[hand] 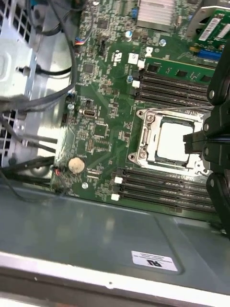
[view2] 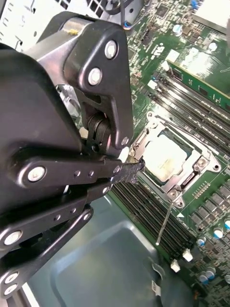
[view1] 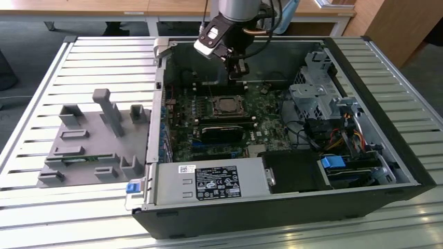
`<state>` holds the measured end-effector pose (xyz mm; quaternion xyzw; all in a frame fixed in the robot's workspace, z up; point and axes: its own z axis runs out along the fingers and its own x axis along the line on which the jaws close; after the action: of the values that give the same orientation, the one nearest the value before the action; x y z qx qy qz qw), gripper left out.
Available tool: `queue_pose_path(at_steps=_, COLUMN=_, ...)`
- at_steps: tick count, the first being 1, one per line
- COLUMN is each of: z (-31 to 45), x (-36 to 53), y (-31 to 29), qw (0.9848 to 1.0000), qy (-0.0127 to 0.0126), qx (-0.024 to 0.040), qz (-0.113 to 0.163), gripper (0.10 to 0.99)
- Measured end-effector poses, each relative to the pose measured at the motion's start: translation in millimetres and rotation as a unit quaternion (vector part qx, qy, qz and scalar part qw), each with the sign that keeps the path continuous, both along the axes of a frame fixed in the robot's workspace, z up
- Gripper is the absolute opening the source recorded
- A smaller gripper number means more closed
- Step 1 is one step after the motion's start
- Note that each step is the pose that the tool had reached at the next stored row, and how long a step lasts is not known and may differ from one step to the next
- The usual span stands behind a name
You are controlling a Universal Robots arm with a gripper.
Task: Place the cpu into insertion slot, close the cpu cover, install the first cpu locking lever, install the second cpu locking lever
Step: 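Install the first cpu locking lever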
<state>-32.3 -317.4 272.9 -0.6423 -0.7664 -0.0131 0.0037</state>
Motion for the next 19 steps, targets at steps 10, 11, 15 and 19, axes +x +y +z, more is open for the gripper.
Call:
queue_pose_path(at_steps=10, z=0.0, x=0.0, y=0.0, qw=0.9994, qy=0.0, qx=0.0, qz=0.035, gripper=0.106)
queue_pose_path(at_steps=11, z=0.0, x=0.0, y=0.0, qw=0.9993, qy=0.0, qx=0.0, qz=0.037, gripper=0.106)
queue_pose_path(at_steps=15, z=0.0, x=0.0, y=0.0, qw=0.9989, qy=0.0, qx=-0.0002, qz=0.047, gripper=0.106)
queue_pose_path(at_steps=19, z=-0.2, x=0.0, y=0.0, qw=0.9968, qy=0.0, qx=-0.0002, qz=0.08, gripper=0.106)
